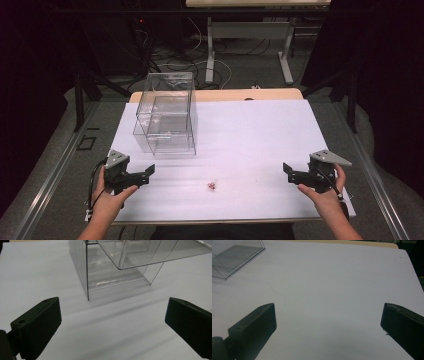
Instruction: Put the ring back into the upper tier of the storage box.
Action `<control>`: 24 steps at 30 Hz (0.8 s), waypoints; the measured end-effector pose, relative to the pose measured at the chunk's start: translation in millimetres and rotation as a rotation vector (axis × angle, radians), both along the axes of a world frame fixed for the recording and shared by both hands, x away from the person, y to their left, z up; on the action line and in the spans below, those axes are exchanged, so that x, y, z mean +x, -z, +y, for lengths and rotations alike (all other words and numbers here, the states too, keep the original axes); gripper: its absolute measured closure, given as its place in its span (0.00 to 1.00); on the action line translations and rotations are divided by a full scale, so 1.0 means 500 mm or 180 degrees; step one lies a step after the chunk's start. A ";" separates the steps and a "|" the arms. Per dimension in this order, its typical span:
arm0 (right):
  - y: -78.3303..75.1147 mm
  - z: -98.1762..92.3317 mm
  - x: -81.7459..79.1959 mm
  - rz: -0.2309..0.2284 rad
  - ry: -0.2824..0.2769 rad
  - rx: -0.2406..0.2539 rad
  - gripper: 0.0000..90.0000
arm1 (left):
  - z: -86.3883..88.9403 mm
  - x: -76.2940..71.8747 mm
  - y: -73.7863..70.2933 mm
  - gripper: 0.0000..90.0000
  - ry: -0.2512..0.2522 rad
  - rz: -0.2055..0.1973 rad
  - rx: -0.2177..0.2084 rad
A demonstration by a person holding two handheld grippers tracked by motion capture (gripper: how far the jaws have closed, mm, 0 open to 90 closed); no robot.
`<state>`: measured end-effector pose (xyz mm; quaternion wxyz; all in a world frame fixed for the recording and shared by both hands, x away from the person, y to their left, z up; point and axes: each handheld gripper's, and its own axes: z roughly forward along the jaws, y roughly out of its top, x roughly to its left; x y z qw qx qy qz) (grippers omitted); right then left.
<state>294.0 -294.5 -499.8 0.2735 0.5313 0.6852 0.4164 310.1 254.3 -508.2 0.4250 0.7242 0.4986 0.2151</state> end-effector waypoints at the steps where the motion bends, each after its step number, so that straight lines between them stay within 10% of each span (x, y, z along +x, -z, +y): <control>1: 0.000 0.000 0.000 0.0000 0.0000 0.0000 0.00 | 0.000 0.000 0.000 0.01 0.0002 0.0004 -0.0004; 24: -0.001 0.133 0.026 0.0083 -0.0762 -0.0174 0.05 | 0.007 -0.009 0.002 0.01 -0.0006 0.0024 -0.0036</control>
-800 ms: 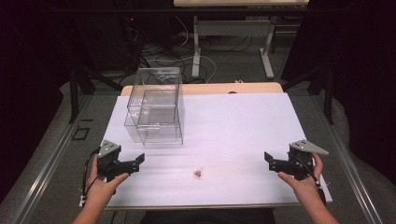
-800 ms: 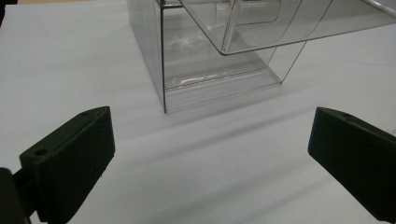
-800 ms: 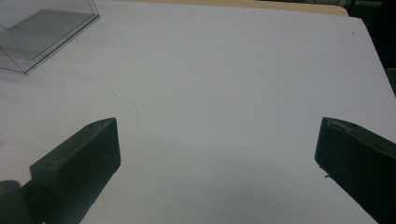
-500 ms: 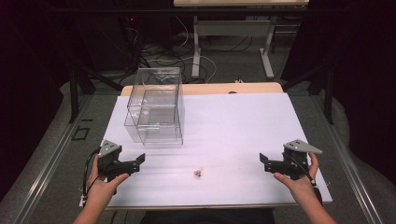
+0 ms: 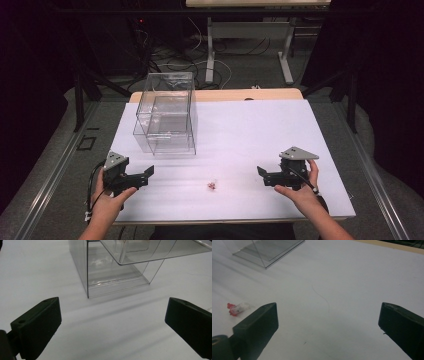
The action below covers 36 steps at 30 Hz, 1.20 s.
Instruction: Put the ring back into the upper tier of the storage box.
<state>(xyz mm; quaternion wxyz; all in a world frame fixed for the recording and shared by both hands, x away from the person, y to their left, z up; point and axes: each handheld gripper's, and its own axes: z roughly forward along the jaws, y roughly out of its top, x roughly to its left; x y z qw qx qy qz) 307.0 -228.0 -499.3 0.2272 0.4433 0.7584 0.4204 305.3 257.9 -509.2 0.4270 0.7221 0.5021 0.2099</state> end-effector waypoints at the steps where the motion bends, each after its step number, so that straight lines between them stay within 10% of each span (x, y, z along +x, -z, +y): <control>1: 0.001 0.007 0.000 0.0007 -0.0044 -0.0034 0.06 | 0.000 0.000 0.000 0.01 0.0000 0.0000 0.0000; 36: 0.071 0.225 0.019 0.0307 -0.0925 -0.0285 0.17 | 0.001 0.003 0.004 0.02 -0.0020 -0.0017 -0.0005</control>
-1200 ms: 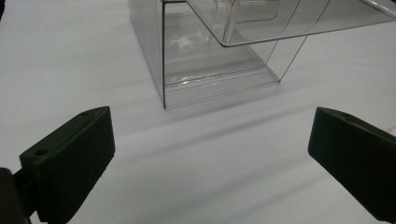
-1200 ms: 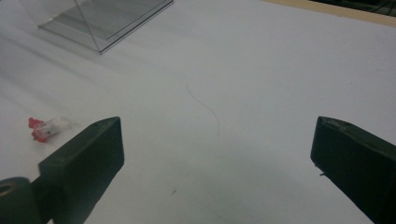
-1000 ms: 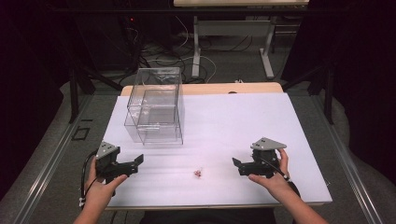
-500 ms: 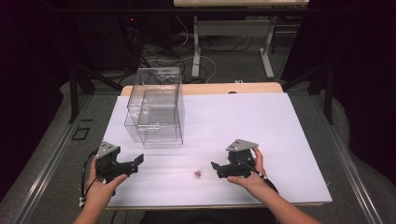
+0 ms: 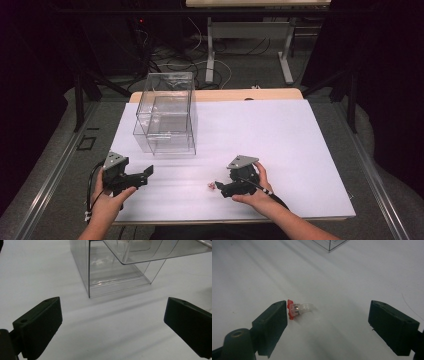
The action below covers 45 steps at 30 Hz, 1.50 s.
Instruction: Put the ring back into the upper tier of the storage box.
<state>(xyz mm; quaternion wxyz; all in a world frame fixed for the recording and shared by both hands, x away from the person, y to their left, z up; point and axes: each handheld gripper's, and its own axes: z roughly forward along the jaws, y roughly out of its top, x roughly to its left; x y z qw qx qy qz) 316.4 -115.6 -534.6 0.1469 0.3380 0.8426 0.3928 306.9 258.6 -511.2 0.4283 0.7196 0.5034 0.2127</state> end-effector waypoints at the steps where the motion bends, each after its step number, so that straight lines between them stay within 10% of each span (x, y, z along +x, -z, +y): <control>1: 0.000 0.000 0.000 0.0000 0.0000 0.0000 0.17 | 0.000 0.000 0.000 0.02 0.0001 0.0003 0.0002; 45: 0.044 0.072 0.016 0.0278 -0.0217 -0.0232 0.61 | 0.004 0.000 0.003 0.03 0.0006 0.0043 0.0000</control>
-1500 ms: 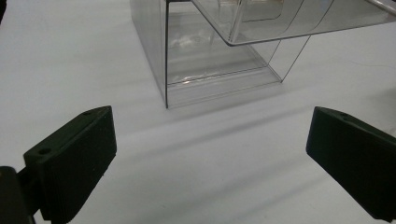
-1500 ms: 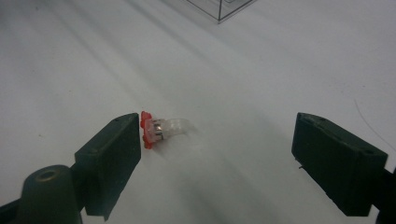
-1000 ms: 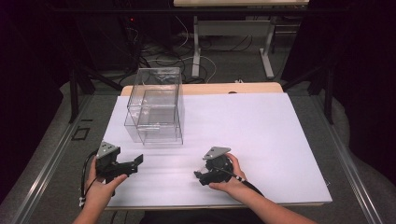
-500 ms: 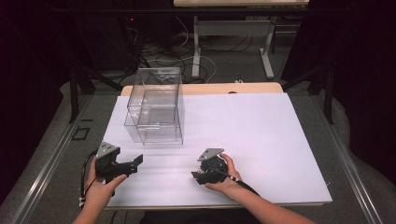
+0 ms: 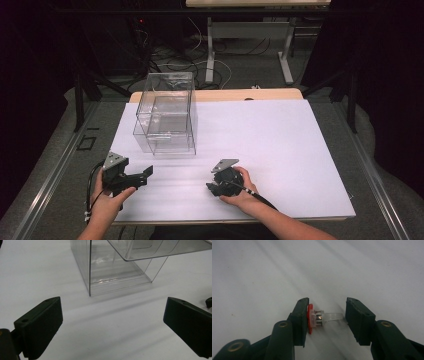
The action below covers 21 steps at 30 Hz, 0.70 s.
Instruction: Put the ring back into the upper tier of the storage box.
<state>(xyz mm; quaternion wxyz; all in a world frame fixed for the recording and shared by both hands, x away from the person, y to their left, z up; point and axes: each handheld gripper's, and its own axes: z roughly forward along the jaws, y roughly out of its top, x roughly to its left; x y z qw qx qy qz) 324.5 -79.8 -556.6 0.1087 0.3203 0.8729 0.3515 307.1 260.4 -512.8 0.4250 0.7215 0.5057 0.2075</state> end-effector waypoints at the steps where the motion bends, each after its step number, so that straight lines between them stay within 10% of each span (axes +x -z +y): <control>1: 0.000 0.000 0.000 0.0004 0.0002 0.0002 0.63 | 0.000 0.000 0.000 0.03 0.0001 -0.0002 0.0003; 21: -0.002 0.001 -0.001 -0.0006 -0.0022 -0.0016 0.66 | 0.002 0.000 0.000 0.03 -0.0004 -0.0003 0.0011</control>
